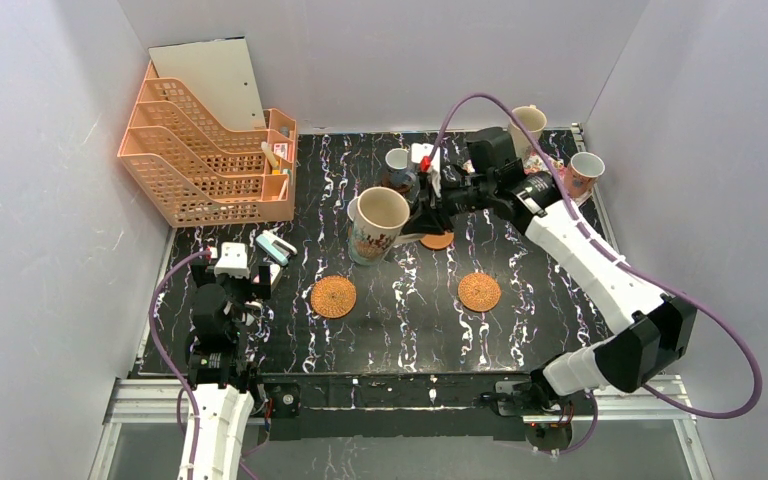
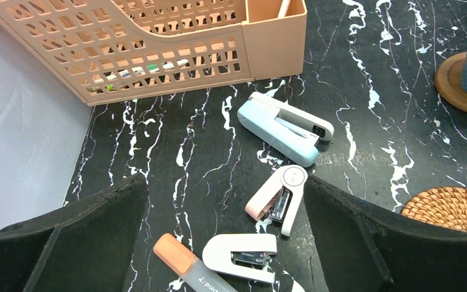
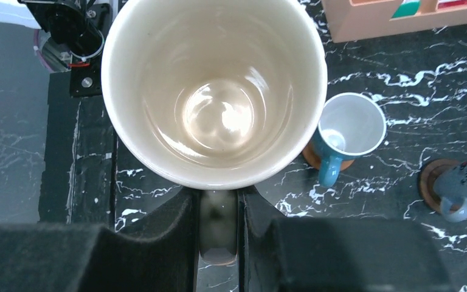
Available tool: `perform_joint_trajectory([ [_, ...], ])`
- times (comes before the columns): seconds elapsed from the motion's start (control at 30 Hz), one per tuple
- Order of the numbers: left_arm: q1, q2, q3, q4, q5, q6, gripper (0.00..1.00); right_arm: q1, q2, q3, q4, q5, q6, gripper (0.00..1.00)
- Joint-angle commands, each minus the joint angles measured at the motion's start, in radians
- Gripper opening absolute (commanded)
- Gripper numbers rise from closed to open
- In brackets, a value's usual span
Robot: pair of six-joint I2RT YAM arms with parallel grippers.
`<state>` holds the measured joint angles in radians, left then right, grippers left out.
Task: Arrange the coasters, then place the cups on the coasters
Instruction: Place the cup on the coaster.
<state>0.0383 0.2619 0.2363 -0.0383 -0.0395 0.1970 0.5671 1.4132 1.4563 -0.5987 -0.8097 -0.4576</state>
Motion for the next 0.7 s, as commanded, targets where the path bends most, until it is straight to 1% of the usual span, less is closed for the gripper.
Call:
perform_joint_trajectory([
  [0.0, 0.007, -0.009, -0.005, 0.006, -0.017, -0.007, 0.98, 0.014, -0.098, -0.03, 0.129, 0.011, 0.041, 0.01],
  [0.1, 0.007, -0.02, 0.0, -0.006, -0.019, -0.005, 0.98, 0.023, -0.147, -0.072, 0.173, 0.007, 0.049, 0.01],
  [0.2, 0.008, -0.035, -0.003, -0.012, -0.009, 0.001, 0.98, 0.03, -0.149, -0.08, 0.175, -0.003, 0.051, 0.01],
  [0.57, 0.007, -0.023, -0.003, -0.006, -0.012, 0.0, 0.98, 0.121, -0.042, -0.075, 0.154, 0.033, 0.006, 0.01],
  [0.67, 0.008, -0.031, -0.004, -0.008, -0.016, 0.001, 0.98, 0.136, -0.04, -0.104, 0.189, 0.02, 0.002, 0.01],
])
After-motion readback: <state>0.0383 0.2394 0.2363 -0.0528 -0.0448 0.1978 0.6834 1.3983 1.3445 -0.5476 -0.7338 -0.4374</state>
